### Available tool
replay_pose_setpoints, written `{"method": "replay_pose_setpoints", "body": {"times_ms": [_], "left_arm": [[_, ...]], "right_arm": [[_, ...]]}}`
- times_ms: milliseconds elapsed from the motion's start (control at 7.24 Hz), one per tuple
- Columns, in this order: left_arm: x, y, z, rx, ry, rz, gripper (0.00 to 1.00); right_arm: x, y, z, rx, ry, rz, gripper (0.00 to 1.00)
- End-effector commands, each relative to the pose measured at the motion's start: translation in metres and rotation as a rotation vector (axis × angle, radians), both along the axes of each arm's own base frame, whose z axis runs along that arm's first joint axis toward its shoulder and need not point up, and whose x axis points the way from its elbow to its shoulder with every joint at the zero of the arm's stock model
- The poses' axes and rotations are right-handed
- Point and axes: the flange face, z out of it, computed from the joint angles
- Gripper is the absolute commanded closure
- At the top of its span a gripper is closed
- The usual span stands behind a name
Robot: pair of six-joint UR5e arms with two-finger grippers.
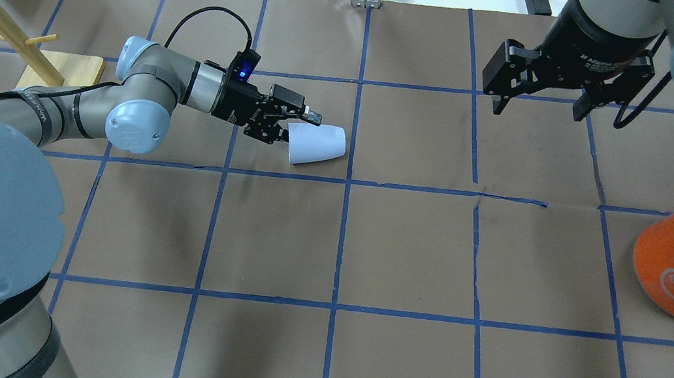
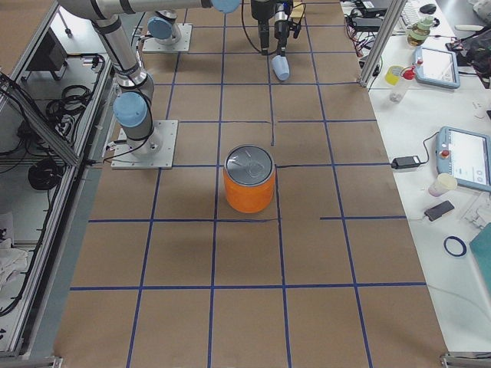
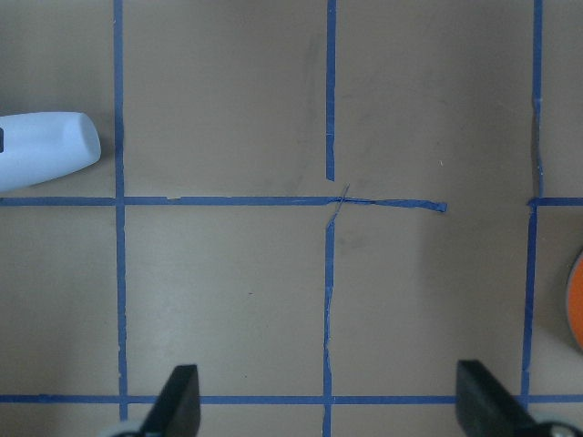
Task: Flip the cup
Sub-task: 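Reach the left gripper to the cup's closed end while the right arm withdraws, then close the left gripper on the cup's rim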
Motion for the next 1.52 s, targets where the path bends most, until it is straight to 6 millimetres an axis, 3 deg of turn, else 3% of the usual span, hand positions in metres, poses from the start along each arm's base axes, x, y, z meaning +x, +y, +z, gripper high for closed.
{"method": "replay_pose_setpoints", "body": {"times_ms": [0,276,415,553,829,967,1244,1382], "left_arm": [[-0.002,-0.003,0.006,0.018,0.043,0.024,0.45],[-0.002,-0.004,0.007,0.052,0.032,0.042,0.63],[-0.001,-0.004,0.006,0.053,0.026,0.04,0.77],[-0.001,-0.004,0.007,0.056,0.023,0.041,0.82],[-0.003,-0.004,0.024,0.132,0.016,0.098,1.0],[-0.004,-0.004,0.033,0.16,-0.004,0.121,1.0],[-0.003,-0.009,0.084,0.153,-0.105,0.191,1.0],[0.004,-0.011,0.104,0.086,-0.256,0.196,1.0]], "right_arm": [[0.0,0.0,0.0,0.001,0.002,0.001,0.0],[0.0,0.0,0.0,0.001,0.004,0.002,0.0],[0.0,0.0,0.0,0.001,0.004,0.002,0.0],[0.0,0.0,0.0,0.001,0.004,0.004,0.0],[0.0,0.0,0.0,0.001,0.004,0.004,0.0],[0.0,0.0,0.0,0.001,0.004,0.004,0.0],[0.0,0.0,0.0,0.001,0.003,0.004,0.0],[0.0,0.0,0.0,-0.001,0.002,0.004,0.0]]}}
